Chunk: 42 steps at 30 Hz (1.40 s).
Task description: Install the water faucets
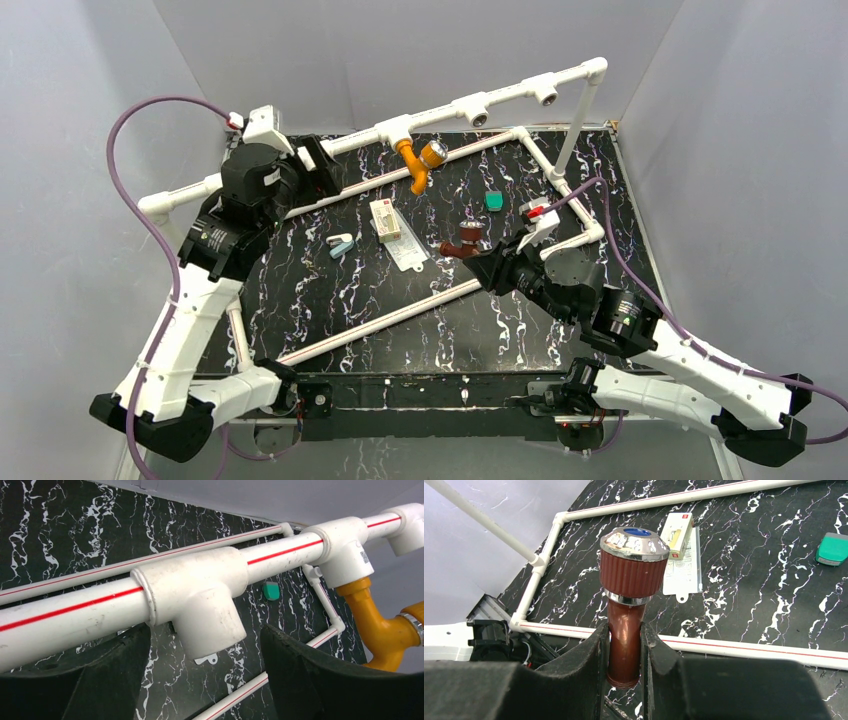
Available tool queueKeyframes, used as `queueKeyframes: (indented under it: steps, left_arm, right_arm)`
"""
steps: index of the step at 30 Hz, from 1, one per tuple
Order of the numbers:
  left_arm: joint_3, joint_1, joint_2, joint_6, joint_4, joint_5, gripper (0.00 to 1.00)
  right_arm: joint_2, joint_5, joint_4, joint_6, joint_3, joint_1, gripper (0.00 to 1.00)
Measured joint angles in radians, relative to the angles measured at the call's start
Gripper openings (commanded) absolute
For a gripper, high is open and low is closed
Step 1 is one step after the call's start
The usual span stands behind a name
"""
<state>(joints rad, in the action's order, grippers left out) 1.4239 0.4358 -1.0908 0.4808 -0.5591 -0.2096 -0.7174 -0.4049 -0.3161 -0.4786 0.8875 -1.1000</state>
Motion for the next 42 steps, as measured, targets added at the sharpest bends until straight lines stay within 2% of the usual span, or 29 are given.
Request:
queueKeyframes:
  steps: [4,10,13,20,28,42]
  left_arm:
    - [0.030,0.000,-0.016,-0.009,-0.008,-0.034,0.71]
    - [0.049,0.002,-0.068,-0.014,-0.034,-0.046,0.53]
    - [0.056,0.003,-0.085,-0.015,-0.047,-0.045,0.39]
    - [0.081,0.011,-0.095,-0.024,-0.073,-0.042,0.00]
    - [0.116,0.014,-0.106,-0.044,-0.127,-0.068,0.00]
    - [0.143,0.011,-0.055,-0.152,-0.260,-0.266,0.00]
  right_arm:
    - [0.005,0.000,0.000,0.000,-0.001,0.000,0.01]
    - [0.009,0.006,0.001,-0.001,-0.002,0.000,0.01]
    - [0.014,0.007,0.001,-0.002,-0.003,0.000,0.01]
    - [0.022,0.008,0.003,-0.011,-0.020,0.000,0.01]
    - [0.011,0.006,0.003,-0.011,-0.020,0.000,0.01]
    - [-0.030,-0.125,-0.042,0.035,0.020,0.000,0.01]
